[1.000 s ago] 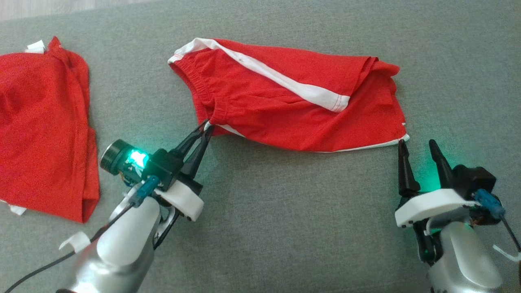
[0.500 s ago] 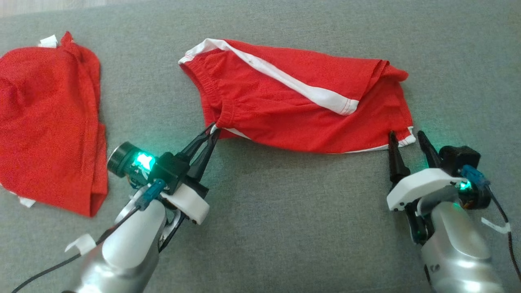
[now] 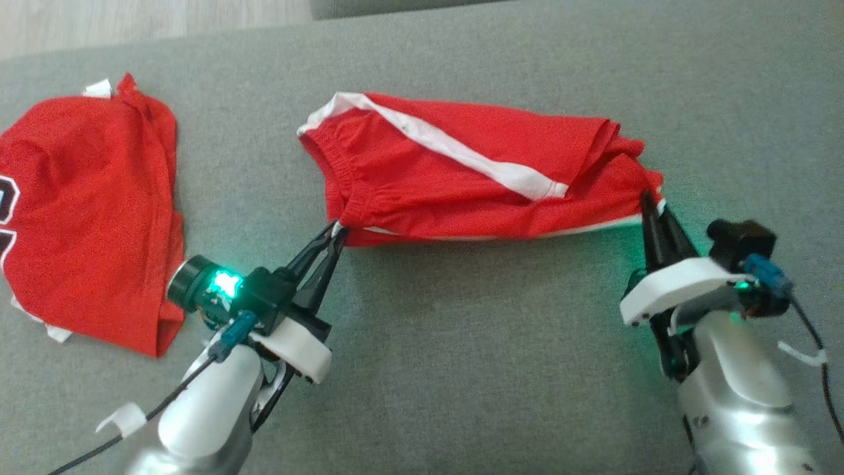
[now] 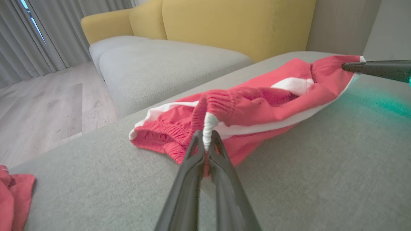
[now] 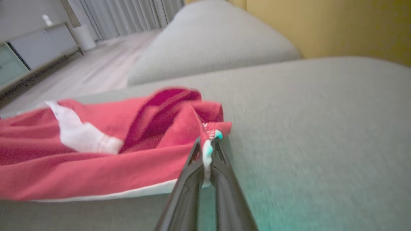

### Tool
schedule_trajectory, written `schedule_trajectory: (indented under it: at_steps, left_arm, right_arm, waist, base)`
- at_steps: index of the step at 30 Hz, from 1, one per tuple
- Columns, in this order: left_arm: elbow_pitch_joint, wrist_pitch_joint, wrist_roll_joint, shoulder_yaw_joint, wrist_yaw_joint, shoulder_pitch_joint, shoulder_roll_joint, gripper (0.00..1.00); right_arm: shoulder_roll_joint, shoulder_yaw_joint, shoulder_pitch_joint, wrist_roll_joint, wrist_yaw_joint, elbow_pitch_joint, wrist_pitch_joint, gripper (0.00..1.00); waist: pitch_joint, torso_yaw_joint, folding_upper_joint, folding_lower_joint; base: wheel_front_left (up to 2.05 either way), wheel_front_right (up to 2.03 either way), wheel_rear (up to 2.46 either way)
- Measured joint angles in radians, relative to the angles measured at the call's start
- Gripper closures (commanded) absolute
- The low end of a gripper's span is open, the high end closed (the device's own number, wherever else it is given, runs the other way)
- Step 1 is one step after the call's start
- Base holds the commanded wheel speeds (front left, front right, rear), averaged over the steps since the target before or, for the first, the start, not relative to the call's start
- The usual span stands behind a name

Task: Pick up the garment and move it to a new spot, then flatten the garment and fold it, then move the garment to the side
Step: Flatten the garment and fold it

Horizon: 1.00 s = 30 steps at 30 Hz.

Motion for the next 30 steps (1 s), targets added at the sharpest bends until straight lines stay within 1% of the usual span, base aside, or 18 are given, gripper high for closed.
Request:
schedule_trajectory:
  at_steps: [4, 11, 13, 16, 17, 19, 22, 25, 27, 30]
  left_arm:
    - [-0.053, 0.0, -0.018, 0.024, 0.005, 0.019, 0.013, 1.0]
    - [-0.153, 0.009, -0.041, 0.046, 0.004, 0.013, 0.037, 1.0]
    - [-0.19, 0.026, -0.044, 0.06, 0.004, -0.006, 0.045, 1.0]
    - [-0.261, 0.053, -0.068, 0.075, 0.004, -0.039, 0.057, 1.0]
    - [-0.261, 0.053, -0.068, 0.075, 0.004, -0.039, 0.057, 1.0]
    - [-0.316, 0.076, -0.083, 0.091, 0.006, -0.052, 0.059, 1.0]
    - [-0.409, 0.122, -0.102, 0.109, 0.023, -0.057, 0.076, 1.0]
    - [-0.508, 0.187, -0.148, 0.13, 0.024, -0.047, 0.092, 1.0]
    - [-0.582, 0.232, -0.186, 0.142, 0.033, -0.024, 0.099, 1.0]
    - [-0.666, 0.293, -0.215, 0.158, 0.045, 0.011, 0.128, 1.0]
  right_arm:
    - [0.001, -0.014, 0.011, 0.031, 0.0, -0.12, -0.005, 1.0]
    - [0.003, -0.036, 0.033, 0.026, 0.0, -0.336, 0.008, 1.0]
    - [0.003, -0.038, 0.032, 0.045, 0.0, -0.398, 0.045, 1.0]
    - [-0.004, -0.038, 0.031, 0.033, 0.0, -0.497, 0.104, 1.0]
    - [-0.004, -0.038, 0.031, 0.033, 0.0, -0.497, 0.104, 1.0]
    - [-0.016, -0.037, 0.03, 0.025, 0.0, -0.57, 0.142, 1.0]
    - [-0.023, -0.043, 0.03, 0.019, 0.0, -0.691, 0.203, 1.0]
    - [-0.022, -0.052, 0.035, 0.012, 0.0, -0.809, 0.271, 1.0]
    - [-0.021, -0.066, 0.046, 0.012, 0.0, -0.883, 0.314, 1.0]
    - [-0.016, -0.085, 0.086, 0.011, 0.0, -0.968, 0.369, 1.0]
  waist:
    - [-0.036, -0.009, 0.0, 0.0]
    - [-0.116, -0.02, 0.0, -0.0001]
    - [-0.14, -0.023, 0.0, -0.0001]
    - [-0.181, -0.026, 0.0, -0.0002]
    - [-0.181, -0.026, 0.0, -0.0002]
    - [-0.206, -0.027, 0.0, -0.0002]
    - [-0.231, -0.026, 0.0, -0.0003]
    - [-0.236, -0.021, 0.0001, -0.0003]
    - [-0.229, -0.019, 0.0001, -0.0003]
    - [-0.206, -0.015, 0.0, -0.0002]
  base:
    - [0.0, 0.0, 0.0]
    - [0.0, 0.0, 0.0]
    - [0.0, 0.0, 0.0]
    - [0.0, 0.0, 0.0]
    - [0.0, 0.0, 0.0]
    - [0.0, 0.0, 0.0]
    - [0.0, 0.0, 0.0]
    - [0.0, 0.0, 0.0]
    - [0.0, 0.0, 0.0]
    - [0.0, 0.0, 0.0]
